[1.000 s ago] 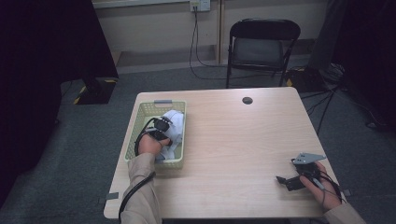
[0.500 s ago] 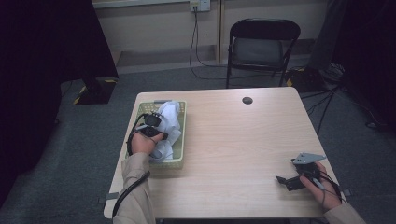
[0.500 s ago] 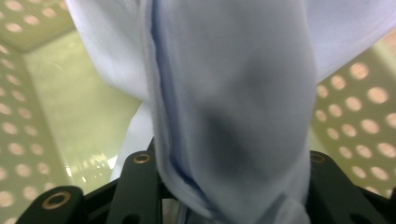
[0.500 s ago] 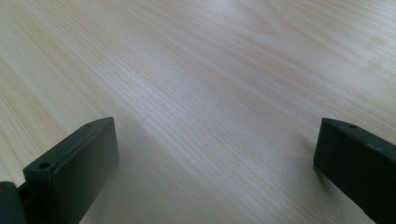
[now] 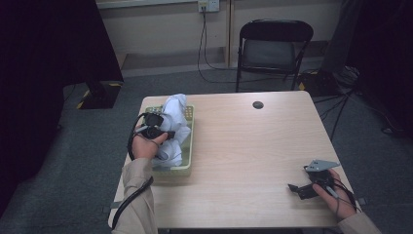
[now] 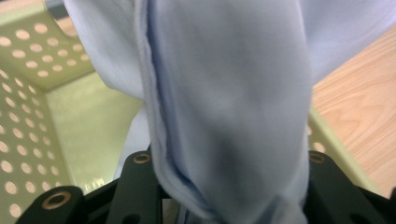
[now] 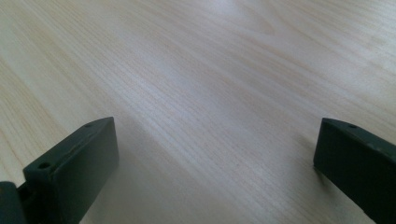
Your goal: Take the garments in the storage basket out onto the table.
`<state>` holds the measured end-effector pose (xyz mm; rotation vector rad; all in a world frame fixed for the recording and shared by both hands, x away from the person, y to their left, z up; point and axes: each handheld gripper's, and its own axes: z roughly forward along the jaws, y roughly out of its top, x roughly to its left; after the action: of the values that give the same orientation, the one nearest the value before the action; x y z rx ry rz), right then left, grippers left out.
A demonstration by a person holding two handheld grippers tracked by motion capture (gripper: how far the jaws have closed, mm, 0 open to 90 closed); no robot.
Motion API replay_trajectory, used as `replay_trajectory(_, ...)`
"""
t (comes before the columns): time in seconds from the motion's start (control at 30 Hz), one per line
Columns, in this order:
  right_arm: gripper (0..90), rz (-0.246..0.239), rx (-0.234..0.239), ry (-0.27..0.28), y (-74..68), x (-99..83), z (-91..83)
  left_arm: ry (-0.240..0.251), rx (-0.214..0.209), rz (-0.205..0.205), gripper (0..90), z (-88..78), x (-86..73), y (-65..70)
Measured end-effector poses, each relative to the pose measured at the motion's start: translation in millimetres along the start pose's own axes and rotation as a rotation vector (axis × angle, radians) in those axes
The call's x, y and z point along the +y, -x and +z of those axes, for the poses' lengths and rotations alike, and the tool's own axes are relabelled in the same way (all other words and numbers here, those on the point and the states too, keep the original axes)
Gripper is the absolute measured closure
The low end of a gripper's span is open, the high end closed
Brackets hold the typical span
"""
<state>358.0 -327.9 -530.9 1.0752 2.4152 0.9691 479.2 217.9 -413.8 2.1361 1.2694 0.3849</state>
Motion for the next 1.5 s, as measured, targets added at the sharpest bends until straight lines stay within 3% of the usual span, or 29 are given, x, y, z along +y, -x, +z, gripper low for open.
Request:
replay_trajectory(0.33,0.0,0.001,-0.001,0.0,-0.1,-0.1,0.0,0.075,-0.042,-0.003,59.4,-22.0,8.4,5.1)
replay_trajectory(0.7,0.0,0.001,-0.001,0.0,-0.1,-0.1,0.0,0.118,-0.073,0.012,59.5,-41.2,14.7,13.5)
replay_trajectory(1.13,0.0,0.001,-0.001,0.0,-0.1,-0.1,0.0,0.154,-0.102,0.052,59.6,-58.6,21.4,25.9)
replay_trajectory(1.5,0.0,0.002,-0.001,0.0,-0.2,-0.1,0.0,0.181,-0.16,0.1,59.7,-67.5,28.4,43.2)
